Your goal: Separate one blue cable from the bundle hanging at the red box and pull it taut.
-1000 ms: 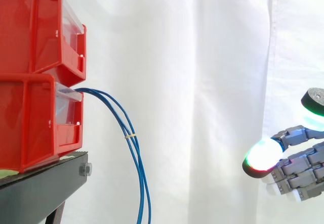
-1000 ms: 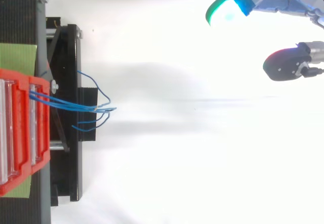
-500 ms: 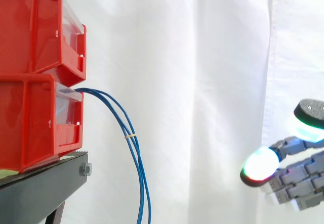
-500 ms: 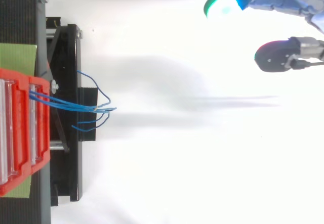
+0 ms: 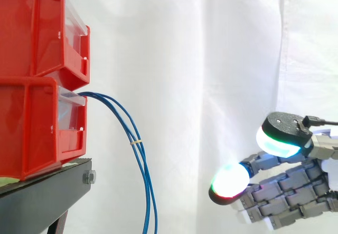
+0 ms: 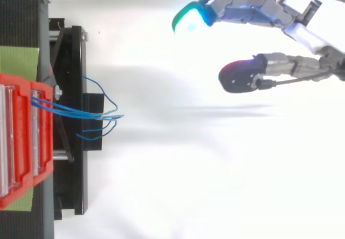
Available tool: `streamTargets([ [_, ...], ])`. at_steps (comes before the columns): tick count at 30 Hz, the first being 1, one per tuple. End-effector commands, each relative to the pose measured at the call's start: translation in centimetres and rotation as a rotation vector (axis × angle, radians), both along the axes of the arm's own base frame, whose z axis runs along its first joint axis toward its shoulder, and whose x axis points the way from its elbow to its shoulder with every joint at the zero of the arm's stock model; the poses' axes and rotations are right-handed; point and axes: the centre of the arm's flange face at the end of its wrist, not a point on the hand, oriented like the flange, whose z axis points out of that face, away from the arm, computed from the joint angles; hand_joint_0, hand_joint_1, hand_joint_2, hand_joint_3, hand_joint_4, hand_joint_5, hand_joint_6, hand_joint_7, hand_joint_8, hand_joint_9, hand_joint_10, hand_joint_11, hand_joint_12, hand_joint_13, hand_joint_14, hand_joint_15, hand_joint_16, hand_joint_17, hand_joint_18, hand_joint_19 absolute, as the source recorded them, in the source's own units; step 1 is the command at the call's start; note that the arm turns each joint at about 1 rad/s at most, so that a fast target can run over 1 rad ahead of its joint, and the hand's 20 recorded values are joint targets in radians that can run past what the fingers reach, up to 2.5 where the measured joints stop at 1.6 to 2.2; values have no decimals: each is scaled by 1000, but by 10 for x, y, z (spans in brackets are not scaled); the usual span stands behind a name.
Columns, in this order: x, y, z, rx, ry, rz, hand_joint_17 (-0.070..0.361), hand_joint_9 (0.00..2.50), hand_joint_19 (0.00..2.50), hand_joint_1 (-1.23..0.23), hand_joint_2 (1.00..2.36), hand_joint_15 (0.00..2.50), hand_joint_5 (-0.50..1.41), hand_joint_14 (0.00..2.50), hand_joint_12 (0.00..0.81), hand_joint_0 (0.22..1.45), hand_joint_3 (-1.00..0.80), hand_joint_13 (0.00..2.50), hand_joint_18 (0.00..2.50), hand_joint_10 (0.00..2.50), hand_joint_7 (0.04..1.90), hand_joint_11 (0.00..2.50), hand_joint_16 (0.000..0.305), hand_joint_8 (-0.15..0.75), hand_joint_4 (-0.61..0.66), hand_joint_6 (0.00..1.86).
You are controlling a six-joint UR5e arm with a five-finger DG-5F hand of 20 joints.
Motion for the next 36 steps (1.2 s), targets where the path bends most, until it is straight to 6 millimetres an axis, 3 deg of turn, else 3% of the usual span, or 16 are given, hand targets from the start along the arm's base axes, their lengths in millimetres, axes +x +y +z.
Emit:
streamTargets([
  [1, 10, 5, 9, -37, -5, 23, 124, 446, 314, -520, 1000, 129, -216, 5, 366, 525, -500, 410, 307, 3, 772, 79, 55, 248, 201, 503],
  [5, 17, 11, 14, -52, -12, 38, 124, 447, 313, -520, 1000, 128, -216, 5, 366, 525, -500, 410, 308, 1, 773, 74, 55, 251, 202, 503],
  [15, 49, 25, -21, 13, -29, 97, 124, 446, 316, -519, 1000, 134, -216, 6, 366, 526, -499, 419, 308, 3, 773, 79, 55, 250, 202, 503],
  [23, 60, 27, -5, -8, -48, 98, 124, 448, 320, -530, 1000, 146, -216, 6, 364, 525, -500, 426, 308, 3, 771, 72, 55, 248, 202, 502],
  [36, 66, 31, 2, -53, -80, 95, 125, 463, 322, -560, 1000, 166, -215, 6, 364, 516, -500, 447, 311, 4, 775, 105, 55, 251, 204, 503],
])
